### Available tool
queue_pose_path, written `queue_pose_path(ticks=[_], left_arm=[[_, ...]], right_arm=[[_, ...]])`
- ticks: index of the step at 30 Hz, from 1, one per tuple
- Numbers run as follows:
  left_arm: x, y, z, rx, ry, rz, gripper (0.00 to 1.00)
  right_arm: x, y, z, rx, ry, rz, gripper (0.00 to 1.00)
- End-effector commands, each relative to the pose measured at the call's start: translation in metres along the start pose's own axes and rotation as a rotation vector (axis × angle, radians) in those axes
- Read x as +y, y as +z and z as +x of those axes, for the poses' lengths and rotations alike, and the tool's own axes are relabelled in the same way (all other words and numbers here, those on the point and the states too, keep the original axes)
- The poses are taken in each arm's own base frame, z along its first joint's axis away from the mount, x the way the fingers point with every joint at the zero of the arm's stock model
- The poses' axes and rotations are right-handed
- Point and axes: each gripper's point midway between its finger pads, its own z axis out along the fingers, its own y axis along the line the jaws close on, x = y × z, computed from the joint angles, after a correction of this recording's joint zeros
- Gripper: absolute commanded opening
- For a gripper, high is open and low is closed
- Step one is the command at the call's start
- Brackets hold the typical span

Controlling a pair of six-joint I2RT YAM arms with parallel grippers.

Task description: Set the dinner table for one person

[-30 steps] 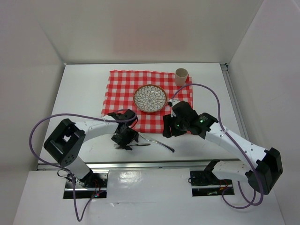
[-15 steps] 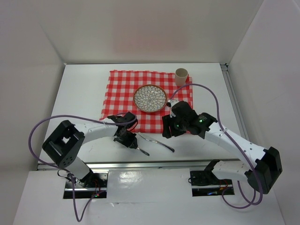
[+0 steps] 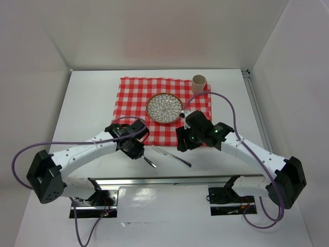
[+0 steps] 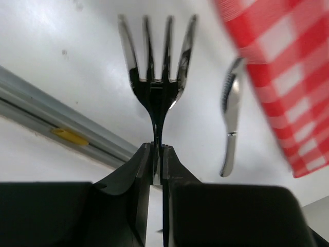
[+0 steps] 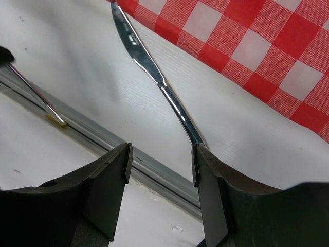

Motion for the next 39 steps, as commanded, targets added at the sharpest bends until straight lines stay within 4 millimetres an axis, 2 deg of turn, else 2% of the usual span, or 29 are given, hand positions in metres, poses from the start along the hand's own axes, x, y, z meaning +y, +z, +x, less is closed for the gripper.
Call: queue_pose_path(ticks=[1,2,4,5,6,7,8,9,10,11,12,13,14,15,16,17,18,21,25,29,36,38,39], left_arm=[[-0.008,-0.029,-0.049,-0.221,0.097,0.029,0.0],[-0.019,-0.032,-0.065,-0.248,0.124,0.059,0.0],[-0.047,-0.04,-0.085,-0.29,0.305,0.092,0.0],[-0.057,-0.04,-0.102,-0.31,0.347,0.08,0.0],[-0.064,-0.027,-0.109,-0.31,0.423,0.021,0.0],[-0.089,-0.041,-0.122,-0.345,0.552,0.044,0.0],[-0.1,-0.039,-0.129,-0.345,0.628,0.031,0.0],[-0.121,-0.054,-0.144,-0.371,0.713,0.04,0.0],[-0.128,-0.051,-0.15,-0.385,0.768,-0.002,0.0],[-0.135,-0.03,-0.157,-0.368,0.829,-0.071,0.0],[-0.135,-0.029,-0.163,-0.372,0.861,-0.127,0.0],[-0.155,-0.037,-0.171,-0.417,0.915,-0.113,0.0],[-0.163,-0.033,-0.173,-0.418,0.951,-0.119,0.0],[-0.163,-0.012,-0.178,-0.387,0.975,-0.175,0.0],[-0.174,-0.013,-0.176,-0.373,0.998,-0.157,0.0],[-0.175,-0.007,-0.181,-0.362,0.993,-0.177,0.0],[-0.176,0.01,-0.181,-0.342,1.016,-0.206,0.0],[-0.185,0.024,-0.186,-0.316,1.033,-0.188,0.0],[-0.178,0.049,-0.193,-0.252,1.025,-0.216,0.0],[-0.18,0.066,-0.191,-0.223,1.029,-0.199,0.0],[-0.181,0.103,-0.194,-0.152,1.019,-0.196,0.0],[-0.183,0.105,-0.194,-0.147,1.02,-0.202,0.0],[-0.183,0.107,-0.199,-0.148,1.009,-0.204,0.0]], right_arm=[[0.011,-0.003,-0.025,-0.084,-0.016,-0.028,0.61],[0.011,-0.003,-0.025,-0.084,-0.007,-0.028,0.61],[0.018,-0.008,-0.028,-0.092,0.013,-0.057,0.61],[0.019,-0.011,-0.029,-0.101,0.012,-0.061,0.61],[0.019,-0.011,-0.027,-0.093,0.028,-0.059,0.61],[0.021,-0.015,-0.032,-0.109,0.039,-0.066,0.61],[0.02,-0.015,-0.029,-0.098,0.04,-0.062,0.61],[0.017,-0.017,-0.028,-0.101,0.051,-0.042,0.61],[0.017,-0.017,-0.028,-0.102,0.051,-0.042,0.61],[0.015,-0.02,-0.028,-0.107,0.062,-0.03,0.61],[0.014,-0.02,-0.026,-0.099,0.063,-0.026,0.61],[0.009,-0.02,-0.028,-0.107,0.072,-0.009,0.61],[0.009,-0.02,-0.028,-0.107,0.083,-0.01,0.61],[0.008,-0.02,-0.026,-0.097,0.084,-0.005,0.61],[0.008,-0.02,-0.026,-0.097,0.084,-0.005,0.61],[0.006,-0.02,-0.027,-0.1,0.101,-0.001,0.61],[0.005,-0.02,-0.025,-0.092,0.102,0.003,0.61],[0.002,-0.02,-0.024,-0.091,0.113,0.023,0.61],[0.001,-0.022,-0.023,-0.095,0.131,0.031,0.61],[-0.002,-0.02,-0.023,-0.089,0.139,0.039,0.61],[-0.004,-0.002,-0.006,-0.02,0.152,0.038,0.61],[-0.005,0.007,0.007,0.029,0.156,0.027,0.62],[-0.002,0.008,0.005,0.023,0.155,0.014,0.64]])
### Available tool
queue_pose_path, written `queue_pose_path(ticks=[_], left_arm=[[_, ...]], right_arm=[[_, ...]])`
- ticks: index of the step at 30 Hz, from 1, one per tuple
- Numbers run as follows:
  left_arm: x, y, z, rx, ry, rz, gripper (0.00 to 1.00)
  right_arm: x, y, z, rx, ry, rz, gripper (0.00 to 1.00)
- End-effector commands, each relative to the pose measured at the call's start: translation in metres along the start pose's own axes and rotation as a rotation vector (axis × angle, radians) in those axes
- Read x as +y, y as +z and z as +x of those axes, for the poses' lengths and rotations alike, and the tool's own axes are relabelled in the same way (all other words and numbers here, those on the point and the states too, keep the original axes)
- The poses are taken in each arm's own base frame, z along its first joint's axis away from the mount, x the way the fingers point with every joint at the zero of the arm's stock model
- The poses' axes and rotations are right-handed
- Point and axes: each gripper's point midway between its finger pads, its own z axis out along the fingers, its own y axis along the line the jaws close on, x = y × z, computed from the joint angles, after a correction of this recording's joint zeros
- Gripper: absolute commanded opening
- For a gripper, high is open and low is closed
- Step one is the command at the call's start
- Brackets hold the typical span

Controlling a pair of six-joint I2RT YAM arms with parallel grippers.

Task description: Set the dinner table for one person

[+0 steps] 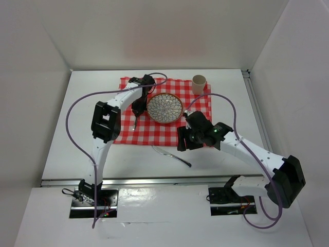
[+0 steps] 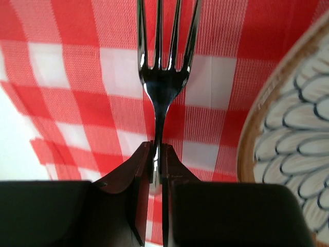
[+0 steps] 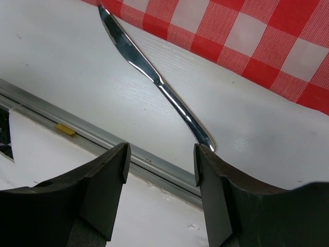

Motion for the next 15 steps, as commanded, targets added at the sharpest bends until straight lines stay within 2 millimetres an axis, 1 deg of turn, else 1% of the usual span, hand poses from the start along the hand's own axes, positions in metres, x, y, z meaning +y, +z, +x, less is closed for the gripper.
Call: queue_pose_path(ticks=[1,2,3,4,5,6,7,8,9,10,11,12,13,14,15], left_arm=[[0.005,0.005,-0.008,0.013,-0.01,0.021,0.0],[0.004,0.006,-0.009,0.017,-0.038,0.02,0.06],[0.009,0.007,-0.008,0.033,-0.05,0.026,0.08],[0.014,0.005,-0.011,0.028,-0.078,0.025,0.13],[0.012,0.004,-0.005,0.046,-0.076,0.045,0.21],[0.015,0.004,-0.01,0.034,-0.094,0.061,0.21],[0.018,0.001,-0.012,0.027,-0.108,0.076,0.22],[0.019,-0.008,-0.012,0.02,-0.111,0.09,0.24],[0.019,-0.015,-0.017,-0.007,-0.127,0.1,0.31],[0.025,-0.02,-0.021,-0.019,-0.141,0.102,0.32],[0.026,-0.033,-0.025,-0.044,-0.147,0.12,0.34],[0.027,-0.039,-0.028,-0.059,-0.151,0.125,0.38],[0.028,-0.047,-0.03,-0.074,-0.155,0.13,0.46],[0.028,-0.057,-0.035,-0.098,-0.151,0.149,0.51],[0.03,-0.071,-0.041,-0.132,-0.142,0.169,0.56]], right_arm=[[-0.002,0.014,0.009,0.036,0.012,-0.013,0.64],[0.0,0.017,0.01,0.047,0.012,-0.023,0.65],[0.002,0.022,0.012,0.054,0.013,-0.036,0.67],[-0.001,0.028,0.017,0.07,0.014,-0.028,0.67],[0.0,0.031,0.021,0.084,-0.003,-0.036,0.69],[0.0,0.036,0.022,0.092,-0.002,-0.032,0.7],[0.004,0.036,0.02,0.081,-0.013,-0.045,0.71],[0.001,0.041,0.024,0.091,-0.034,-0.04,0.72],[0.003,0.043,0.025,0.094,-0.051,-0.045,0.73],[0.005,0.048,0.027,0.101,-0.07,-0.049,0.73],[0.004,0.05,0.029,0.108,-0.097,-0.042,0.75],[0.007,0.053,0.032,0.114,-0.121,-0.048,0.75],[0.005,0.057,0.036,0.13,-0.137,-0.032,0.75],[0.002,0.061,0.035,0.127,-0.151,-0.022,0.75],[0.003,0.063,0.039,0.14,-0.158,-0.021,0.74]])
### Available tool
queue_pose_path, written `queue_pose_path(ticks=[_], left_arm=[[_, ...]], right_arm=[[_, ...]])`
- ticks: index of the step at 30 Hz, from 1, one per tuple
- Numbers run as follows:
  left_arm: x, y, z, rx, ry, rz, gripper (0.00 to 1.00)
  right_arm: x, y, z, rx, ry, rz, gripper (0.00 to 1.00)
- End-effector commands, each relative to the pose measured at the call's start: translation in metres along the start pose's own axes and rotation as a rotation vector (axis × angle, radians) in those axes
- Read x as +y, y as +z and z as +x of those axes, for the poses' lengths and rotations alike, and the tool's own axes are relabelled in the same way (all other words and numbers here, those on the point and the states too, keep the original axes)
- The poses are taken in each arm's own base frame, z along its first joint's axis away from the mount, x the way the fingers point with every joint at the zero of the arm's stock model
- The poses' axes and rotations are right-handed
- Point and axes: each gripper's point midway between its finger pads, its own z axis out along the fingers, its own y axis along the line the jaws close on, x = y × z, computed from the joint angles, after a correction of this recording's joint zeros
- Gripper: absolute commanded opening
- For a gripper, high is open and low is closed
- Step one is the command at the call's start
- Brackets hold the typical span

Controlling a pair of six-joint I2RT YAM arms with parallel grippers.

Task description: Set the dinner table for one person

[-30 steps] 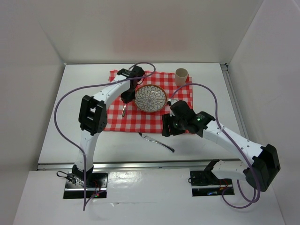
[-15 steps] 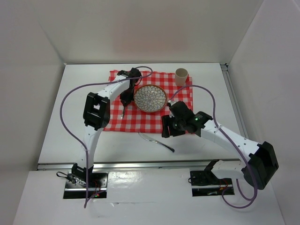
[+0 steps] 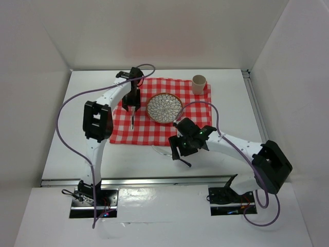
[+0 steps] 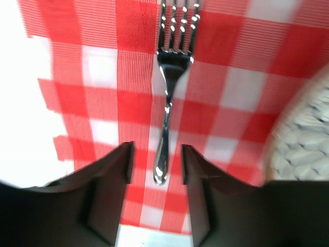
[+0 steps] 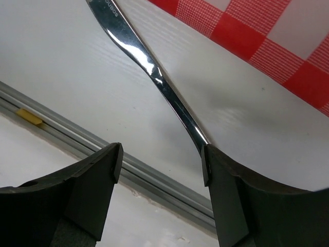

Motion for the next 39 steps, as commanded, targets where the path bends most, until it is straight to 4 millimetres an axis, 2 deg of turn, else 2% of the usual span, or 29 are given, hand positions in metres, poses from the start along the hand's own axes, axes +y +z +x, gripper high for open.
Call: queue_pose_path(ticks=[1,4,8,9,11,12,13,16,19,21,22,24,25,30,33,39], left_arm=[[-0.008,-0.073,-0.03,-0.163,-0.004,0.115,0.6],[-0.011,-0.091,-0.038,-0.204,0.008,0.154,0.63],[-0.011,-0.104,-0.036,-0.206,0.019,0.176,0.63],[-0.012,-0.106,-0.033,-0.201,0.011,0.185,0.63],[-0.011,-0.114,-0.029,-0.204,0.002,0.199,0.63],[-0.009,-0.124,-0.023,-0.207,0.002,0.215,0.63],[-0.009,-0.129,-0.026,-0.234,-0.001,0.225,0.63],[-0.007,-0.148,-0.019,-0.261,-0.012,0.262,0.63],[-0.005,-0.153,-0.011,-0.259,-0.02,0.273,0.63],[-0.002,-0.16,-0.007,-0.265,-0.03,0.277,0.63],[-0.002,-0.154,-0.005,-0.258,-0.029,0.274,0.63],[-0.002,-0.157,-0.005,-0.268,-0.03,0.278,0.63],[-0.003,-0.157,-0.005,-0.265,-0.029,0.286,0.63],[-0.004,-0.159,-0.002,-0.257,-0.046,0.297,0.63],[-0.004,-0.157,0.0,-0.257,-0.047,0.297,0.63],[-0.003,-0.158,0.002,-0.256,-0.056,0.298,0.63]], right_arm=[[0.003,0.014,-0.005,-0.019,-0.076,-0.002,0.74],[-0.001,0.024,-0.004,-0.007,-0.082,0.026,0.71],[-0.009,0.033,-0.008,-0.003,-0.08,0.082,0.7],[-0.009,0.032,-0.013,-0.006,-0.091,0.091,0.7],[-0.008,0.038,-0.01,0.015,-0.107,0.095,0.7],[-0.006,0.039,-0.014,0.011,-0.108,0.093,0.68],[-0.005,0.038,-0.018,0.003,-0.12,0.09,0.68],[-0.005,0.047,-0.015,0.026,-0.137,0.095,0.67],[-0.001,0.052,-0.011,0.041,-0.169,0.103,0.61],[-0.001,0.061,-0.004,0.062,-0.19,0.123,0.61],[-0.001,0.063,-0.006,0.059,-0.19,0.132,0.61],[0.002,0.067,0.002,0.078,-0.226,0.139,0.61],[0.0,0.071,0.005,0.091,-0.226,0.146,0.58],[0.0,0.074,0.017,0.128,-0.272,0.172,0.27],[0.008,0.073,0.021,0.132,-0.297,0.162,0.23],[0.025,0.072,0.021,0.119,-0.39,0.162,0.07]])
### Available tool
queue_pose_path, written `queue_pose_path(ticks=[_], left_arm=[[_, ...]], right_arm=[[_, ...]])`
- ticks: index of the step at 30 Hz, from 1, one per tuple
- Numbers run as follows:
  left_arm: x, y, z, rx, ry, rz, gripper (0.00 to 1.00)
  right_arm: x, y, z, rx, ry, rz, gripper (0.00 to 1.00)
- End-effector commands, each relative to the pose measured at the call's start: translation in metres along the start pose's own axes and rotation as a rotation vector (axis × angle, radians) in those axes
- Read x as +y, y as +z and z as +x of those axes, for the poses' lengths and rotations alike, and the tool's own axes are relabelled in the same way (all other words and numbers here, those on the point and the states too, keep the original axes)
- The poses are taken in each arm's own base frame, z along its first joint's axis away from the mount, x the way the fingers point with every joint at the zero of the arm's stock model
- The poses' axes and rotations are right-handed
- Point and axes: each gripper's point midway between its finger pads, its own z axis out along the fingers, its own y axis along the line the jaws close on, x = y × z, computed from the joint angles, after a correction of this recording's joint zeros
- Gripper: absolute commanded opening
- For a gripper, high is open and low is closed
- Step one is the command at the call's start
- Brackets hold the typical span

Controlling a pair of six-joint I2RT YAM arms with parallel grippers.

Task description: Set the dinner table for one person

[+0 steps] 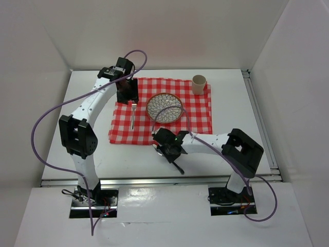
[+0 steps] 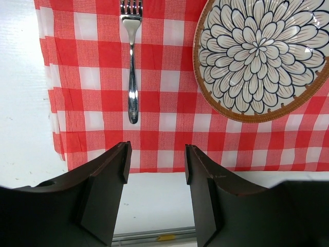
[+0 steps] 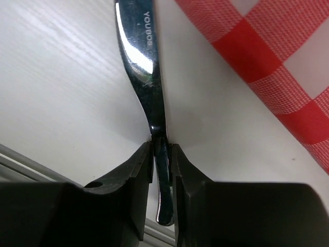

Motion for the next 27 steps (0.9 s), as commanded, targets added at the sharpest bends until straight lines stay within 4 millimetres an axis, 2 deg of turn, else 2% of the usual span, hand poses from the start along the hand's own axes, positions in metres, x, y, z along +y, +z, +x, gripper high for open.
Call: queue_pose_path(ticks=[1,6,11,16,19,20,22,27], left_arm=[[-0.008,-0.019,-0.009,-0.059,-0.019,0.041,0.63],[-0.008,-0.018,-0.01,-0.068,-0.028,0.046,0.63],[-0.007,-0.016,-0.007,-0.06,-0.028,0.042,0.63],[-0.009,-0.018,-0.007,-0.064,-0.037,0.054,0.63],[-0.01,-0.016,-0.004,-0.052,-0.037,0.06,0.63],[-0.01,-0.016,-0.004,-0.051,-0.037,0.06,0.63],[-0.01,-0.016,-0.004,-0.051,-0.037,0.06,0.61],[-0.01,-0.014,-0.003,-0.051,-0.037,0.06,0.61]], right_arm=[[0.02,0.006,0.015,0.048,-0.108,-0.006,0.07],[0.035,0.002,0.018,0.027,-0.253,0.018,0.01],[0.042,-0.015,-0.007,-0.091,-0.268,0.001,0.0],[0.041,-0.021,-0.015,-0.137,-0.28,0.006,0.0],[0.035,-0.014,-0.007,-0.097,-0.299,0.029,0.0],[0.034,-0.016,-0.01,-0.101,-0.298,0.039,0.0],[0.026,-0.011,0.0,-0.055,-0.296,0.076,0.0],[0.019,-0.012,0.011,-0.006,-0.259,0.116,0.0]])
